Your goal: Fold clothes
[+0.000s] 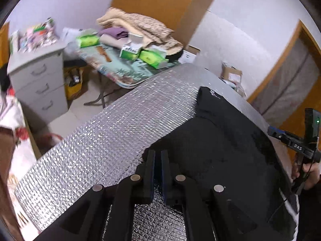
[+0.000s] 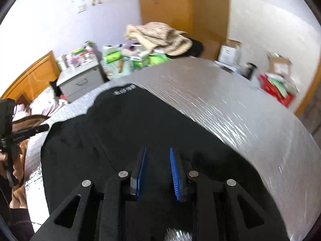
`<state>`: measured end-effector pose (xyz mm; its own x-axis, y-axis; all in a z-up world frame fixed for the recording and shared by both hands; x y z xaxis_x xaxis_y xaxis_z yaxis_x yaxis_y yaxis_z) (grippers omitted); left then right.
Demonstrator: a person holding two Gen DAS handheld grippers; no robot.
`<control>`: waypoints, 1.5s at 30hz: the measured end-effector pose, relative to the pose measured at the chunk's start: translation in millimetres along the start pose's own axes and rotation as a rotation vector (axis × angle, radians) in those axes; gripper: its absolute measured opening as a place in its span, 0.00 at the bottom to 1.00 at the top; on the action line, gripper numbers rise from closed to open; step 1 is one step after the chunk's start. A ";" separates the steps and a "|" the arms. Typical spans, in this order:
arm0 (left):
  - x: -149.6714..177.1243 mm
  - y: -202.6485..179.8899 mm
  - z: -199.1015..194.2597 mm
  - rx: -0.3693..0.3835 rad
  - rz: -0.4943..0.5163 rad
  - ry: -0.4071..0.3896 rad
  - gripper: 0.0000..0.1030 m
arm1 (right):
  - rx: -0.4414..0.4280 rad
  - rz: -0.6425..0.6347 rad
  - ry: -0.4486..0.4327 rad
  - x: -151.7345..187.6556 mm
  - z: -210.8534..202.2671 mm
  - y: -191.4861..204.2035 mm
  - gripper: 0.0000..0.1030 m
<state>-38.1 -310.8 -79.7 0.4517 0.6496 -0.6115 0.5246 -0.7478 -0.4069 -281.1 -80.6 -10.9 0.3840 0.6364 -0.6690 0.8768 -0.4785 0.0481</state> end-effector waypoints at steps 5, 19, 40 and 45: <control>1.0 3.8 9.2 0.014 -0.062 0.002 0.19 | -0.061 -0.055 0.012 -29.0 38.0 12.8 0.23; 1.0 4.4 32.0 0.062 -0.151 0.048 0.38 | -0.080 -0.058 0.119 -50.5 123.6 -20.4 0.26; -8.2 11.0 24.7 0.058 -0.108 0.015 0.08 | 0.005 -0.045 0.080 -70.8 121.7 -21.1 0.23; -6.3 10.5 26.5 0.049 -0.101 0.022 0.09 | -0.071 -0.062 0.031 -91.0 119.6 6.8 0.34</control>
<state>-54.6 -326.4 -98.1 0.4142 0.7243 -0.5512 0.5323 -0.6840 -0.4988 -344.7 -214.2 -38.4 0.3360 0.6827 -0.6489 0.9171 -0.3940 0.0603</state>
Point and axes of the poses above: each gripper's, at about its wrist camera, not at the fingertips, and z roughly the way its jaws point, y to its left, x to its underside, the point moved 10 cm from there along z, roughly the way its jaws point, and after that the axes turned 1 degree about -y, right-handed, at the moved point
